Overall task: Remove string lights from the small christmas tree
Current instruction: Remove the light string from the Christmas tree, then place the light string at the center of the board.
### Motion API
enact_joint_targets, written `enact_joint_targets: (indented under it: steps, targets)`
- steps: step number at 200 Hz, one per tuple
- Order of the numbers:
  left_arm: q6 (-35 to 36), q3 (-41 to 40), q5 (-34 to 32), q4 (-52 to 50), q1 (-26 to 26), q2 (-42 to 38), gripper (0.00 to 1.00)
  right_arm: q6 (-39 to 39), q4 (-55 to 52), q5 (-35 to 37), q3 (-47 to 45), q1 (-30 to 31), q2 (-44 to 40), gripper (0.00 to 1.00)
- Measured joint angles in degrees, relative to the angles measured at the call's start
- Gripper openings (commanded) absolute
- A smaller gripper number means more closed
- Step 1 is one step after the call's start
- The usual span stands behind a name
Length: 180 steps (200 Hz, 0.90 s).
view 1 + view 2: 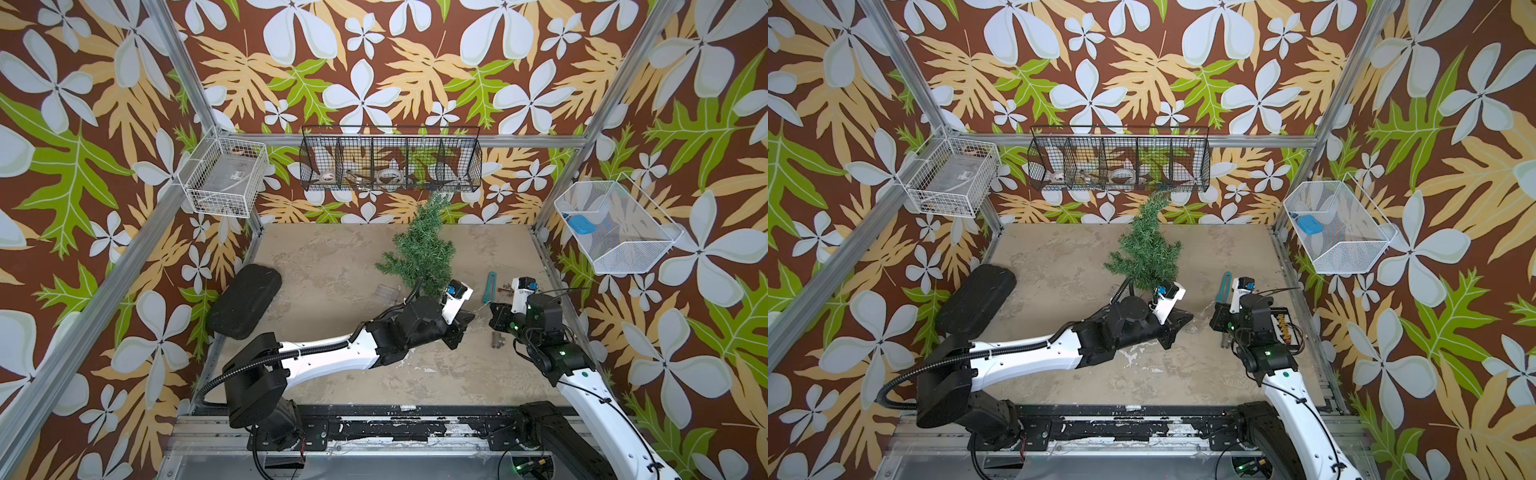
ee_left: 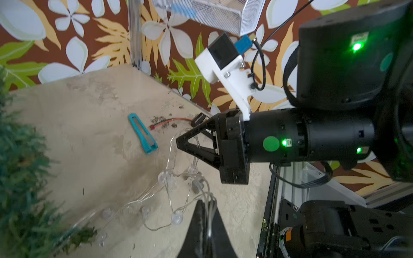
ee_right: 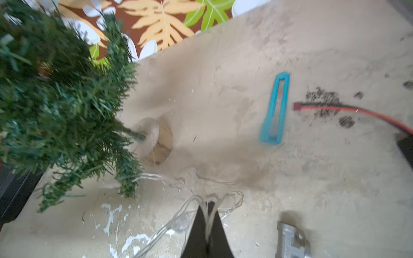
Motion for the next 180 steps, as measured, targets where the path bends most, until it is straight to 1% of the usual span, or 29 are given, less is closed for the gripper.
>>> enact_joint_targets:
  steps: [42,63,89,102,122,142,180]
  targets:
    - [-5.1,-11.5,-2.6,1.5,0.0,-2.2,0.07,3.5,3.8,-6.9,-5.2,0.2,3.8,0.00]
    - [-7.6,-16.2,-3.9,3.3,0.0,-2.7,0.08,6.1,6.0,-8.8,-6.8,2.0,6.2,0.00]
    - [-9.0,-18.9,-5.8,5.0,0.0,-2.1,0.09,8.3,8.5,-9.2,-7.4,5.3,9.1,0.00]
    - [-9.5,-19.5,-6.9,5.7,0.0,-1.5,0.10,9.9,9.4,-9.5,-7.7,5.6,10.4,0.03]
    - [-10.4,-21.0,-8.2,7.0,0.0,-1.0,0.12,12.6,10.8,-10.1,-7.6,5.7,12.5,0.12]
    - [-11.2,-21.9,-8.9,7.3,0.2,-0.7,0.15,15.6,11.6,-11.3,-6.7,5.8,14.6,0.30]
    - [-11.9,-22.0,-9.6,7.5,0.8,-0.8,0.18,23.7,13.3,-14.5,-6.0,5.9,17.1,0.56]
